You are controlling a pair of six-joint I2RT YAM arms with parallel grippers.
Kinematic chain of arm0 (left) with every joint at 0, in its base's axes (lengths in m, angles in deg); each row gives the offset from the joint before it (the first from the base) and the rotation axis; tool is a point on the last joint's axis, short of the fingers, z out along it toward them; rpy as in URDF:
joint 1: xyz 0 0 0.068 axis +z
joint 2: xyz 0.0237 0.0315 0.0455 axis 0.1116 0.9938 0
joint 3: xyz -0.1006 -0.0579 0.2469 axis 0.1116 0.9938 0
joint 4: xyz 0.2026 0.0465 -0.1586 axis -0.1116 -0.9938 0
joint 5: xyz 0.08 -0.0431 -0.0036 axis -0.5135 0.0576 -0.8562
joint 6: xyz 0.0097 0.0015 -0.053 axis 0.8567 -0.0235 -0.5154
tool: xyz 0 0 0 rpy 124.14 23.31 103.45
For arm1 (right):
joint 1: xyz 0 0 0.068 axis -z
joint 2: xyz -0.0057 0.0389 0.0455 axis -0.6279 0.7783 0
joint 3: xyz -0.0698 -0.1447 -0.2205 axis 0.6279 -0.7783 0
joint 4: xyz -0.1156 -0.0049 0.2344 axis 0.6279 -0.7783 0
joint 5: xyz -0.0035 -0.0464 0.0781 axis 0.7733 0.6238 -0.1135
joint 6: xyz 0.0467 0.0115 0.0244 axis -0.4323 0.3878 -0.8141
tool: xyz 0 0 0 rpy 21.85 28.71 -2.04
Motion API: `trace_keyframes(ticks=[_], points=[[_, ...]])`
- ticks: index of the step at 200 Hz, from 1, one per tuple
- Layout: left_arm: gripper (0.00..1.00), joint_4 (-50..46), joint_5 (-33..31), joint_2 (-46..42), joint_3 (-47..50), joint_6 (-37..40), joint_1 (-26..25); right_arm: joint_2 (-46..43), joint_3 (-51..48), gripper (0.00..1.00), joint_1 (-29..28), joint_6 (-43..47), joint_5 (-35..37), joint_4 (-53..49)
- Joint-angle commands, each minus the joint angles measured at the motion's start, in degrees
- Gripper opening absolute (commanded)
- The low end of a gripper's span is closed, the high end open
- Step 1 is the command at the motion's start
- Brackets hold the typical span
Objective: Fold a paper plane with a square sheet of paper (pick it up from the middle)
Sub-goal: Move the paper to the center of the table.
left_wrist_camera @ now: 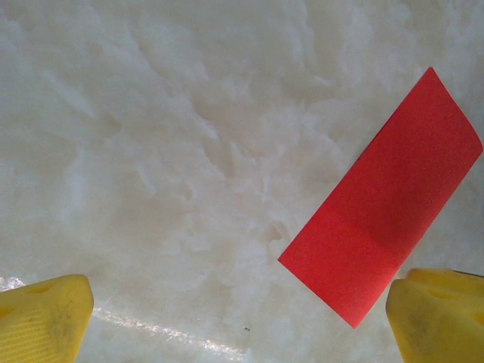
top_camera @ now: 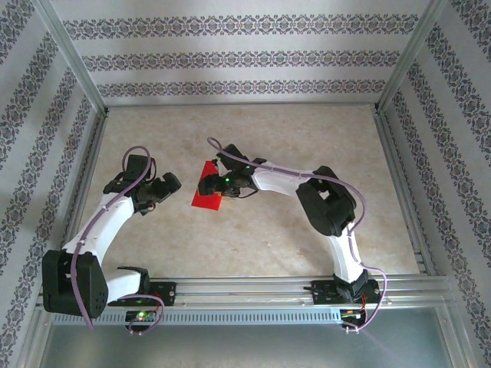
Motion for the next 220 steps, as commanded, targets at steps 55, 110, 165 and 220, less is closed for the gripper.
trace_keyframes(ticks=[55, 110, 165, 220], points=[[1.00, 5.09, 6.38, 1.96, 0.64, 1.30, 0.92, 3.19, 3.66, 0.76, 0.56, 7.33, 1.06, -14.97], [1.00, 8.98, 17.60, 5.69, 0.45, 4.01, 0.27, -5.00, -7.08, 0.76, 4.51, 27.92, 2.28, -27.66], [1.00, 11.74, 21.15, 9.49, -1.24, 2.51, -5.31, -12.26, -8.43, 0.76, 7.39, 28.17, 1.43, -26.60], [1.00, 19.74, 19.54, 11.11, 0.74, -7.75, -14.06, -23.72, -20.24, 0.68, 9.71, 0.80, 6.46, -5.90]])
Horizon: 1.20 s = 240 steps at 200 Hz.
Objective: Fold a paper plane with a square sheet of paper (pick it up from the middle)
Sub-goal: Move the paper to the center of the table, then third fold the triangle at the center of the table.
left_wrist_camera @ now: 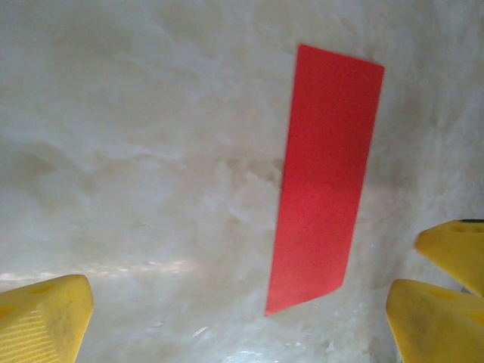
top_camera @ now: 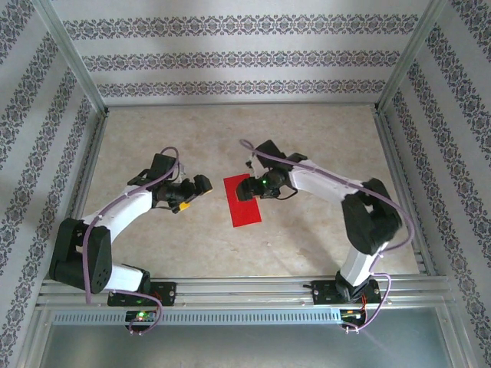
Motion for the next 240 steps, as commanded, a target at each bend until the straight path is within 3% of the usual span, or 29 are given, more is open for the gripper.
trace_keyframes(ticks=[1, 53, 129, 194, 240], points=[[1.00, 6.74, -0.38, 0.55, 0.60, -6.72, -3.31, -1.14, -4.14, 0.68, 0.58, -13.44, 2.88, 9.77], [0.94, 13.55, -1.55, 2.36, 2.82, -14.60, -9.12, 4.38, -3.74, 0.54, 0.87, -15.61, 0.10, 11.35], [0.79, 16.72, 0.48, 9.46, 2.45, -20.33, -12.26, 8.59, -5.00, 0.53, 2.41, -16.43, -1.09, 11.65], [0.51, 19.28, 4.18, 13.87, 2.47, -20.87, -12.87, 11.63, -5.71, 0.50, 2.86, -16.01, -2.15, 11.13], [0.45, 22.01, 6.09, 15.94, 3.01, -21.34, -13.10, 12.35, -5.66, 0.47, 3.04, -15.39, -0.90, 9.59]])
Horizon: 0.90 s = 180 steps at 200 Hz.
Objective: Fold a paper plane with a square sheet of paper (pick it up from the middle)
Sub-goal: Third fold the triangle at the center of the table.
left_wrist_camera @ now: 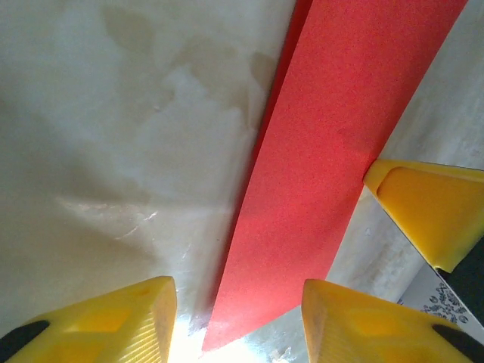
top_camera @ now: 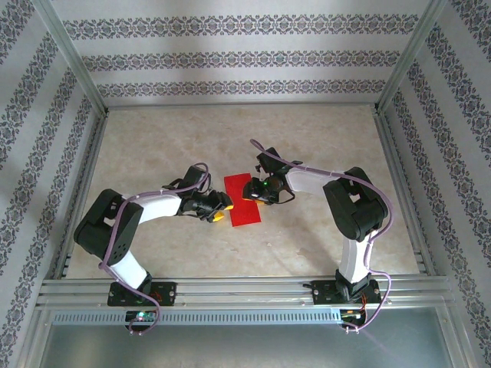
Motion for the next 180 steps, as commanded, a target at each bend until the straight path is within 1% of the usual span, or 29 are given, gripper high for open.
trace_keyframes(ticks=[1, 24, 111, 145, 180], points=[[0.45, 4.16, 2.29, 1.20, 0.35, -1.17, -0.74, 2.33, -1.20, 0.47, 0.31, 0.17, 1.08, -2.19], [0.43, 6.33, 3.44, 1.83, 1.12, -2.15, -0.73, 2.75, -1.21, 0.46, 0.31, 0.17, 1.25, -2.61], [0.41, 6.33, 5.57, 3.89, 0.05, -0.66, -0.71, 3.15, -1.23, 0.45, 0.39, 0.26, 1.34, -2.95], [0.36, 9.23, 7.78, 3.77, -0.31, -0.11, -0.70, 3.13, -1.28, 0.45, 0.40, 0.34, 1.34, -3.03], [0.32, 10.06, 7.57, 2.47, 0.24, 0.69, -0.33, 2.88, -1.54, 0.45, 0.57, 0.43, 1.40, -3.02]])
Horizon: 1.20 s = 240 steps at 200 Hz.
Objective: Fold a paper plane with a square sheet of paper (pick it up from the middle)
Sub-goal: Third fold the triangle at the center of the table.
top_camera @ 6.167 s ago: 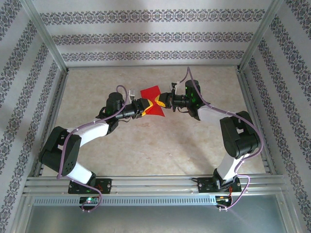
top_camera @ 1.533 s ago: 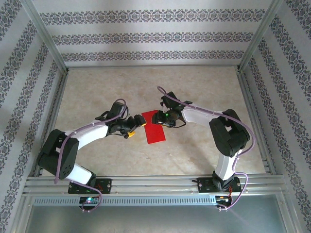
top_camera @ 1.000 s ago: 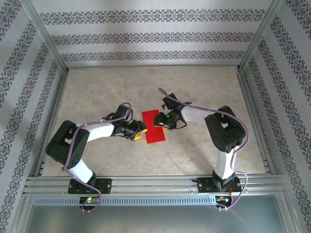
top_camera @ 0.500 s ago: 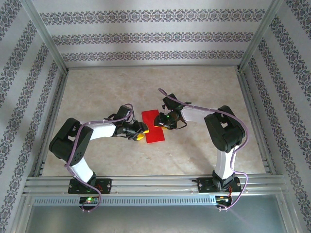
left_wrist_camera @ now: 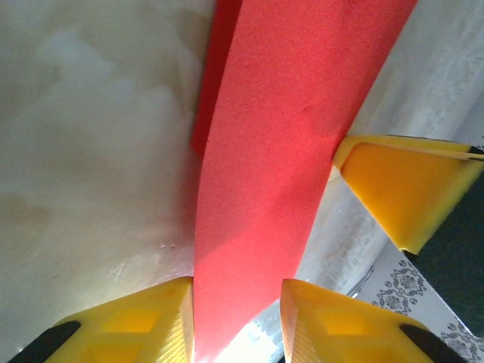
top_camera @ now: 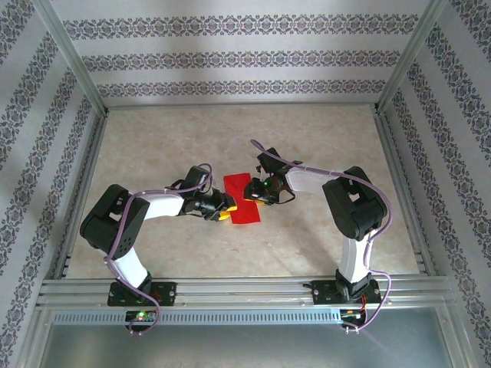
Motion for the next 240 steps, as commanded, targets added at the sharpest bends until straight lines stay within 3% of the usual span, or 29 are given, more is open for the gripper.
trace_keyframes(ticks=[1, 46, 97, 123, 146, 158, 197, 240], points=[[0.31, 2.77, 1.04, -0.71, -0.23, 1.63, -0.29, 2.33, -1.56, 0.45, 0.22, 0.43, 1.48, -2.91], [0.27, 5.19, 1.12, 0.03, 0.93, 0.14, 0.76, 2.22, -1.51, 0.45, 0.40, 0.77, 1.36, -2.83], [0.09, 4.15, 0.87, 1.01, 0.26, -2.76, 0.82, -1.17, -1.52, 0.50, 0.95, 3.52, 0.32, -0.10], [0.02, 1.14, 0.17, 0.36, -0.77, -4.13, 0.83, -6.79, -0.63, 0.60, 1.67, 9.99, 2.04, 2.26], [0.00, -0.27, -0.41, -0.76, -1.49, -5.53, 0.88, -13.93, -5.12, 0.78, 1.89, 17.23, 3.48, 10.37], [0.00, -1.35, -0.68, -1.16, -2.13, -5.93, 0.85, -16.25, -6.81, 0.82, 1.93, 21.44, 4.54, 12.08], [0.00, -3.68, -0.60, -1.80, -3.25, -7.66, 1.14, -20.46, -11.55, 0.77, -0.09, 33.80, 7.40, 15.29], [0.00, -4.45, 0.11, -1.52, -4.28, -9.82, 1.41, -26.02, -22.57, 0.75, -5.15, 45.92, 8.68, 27.18]])
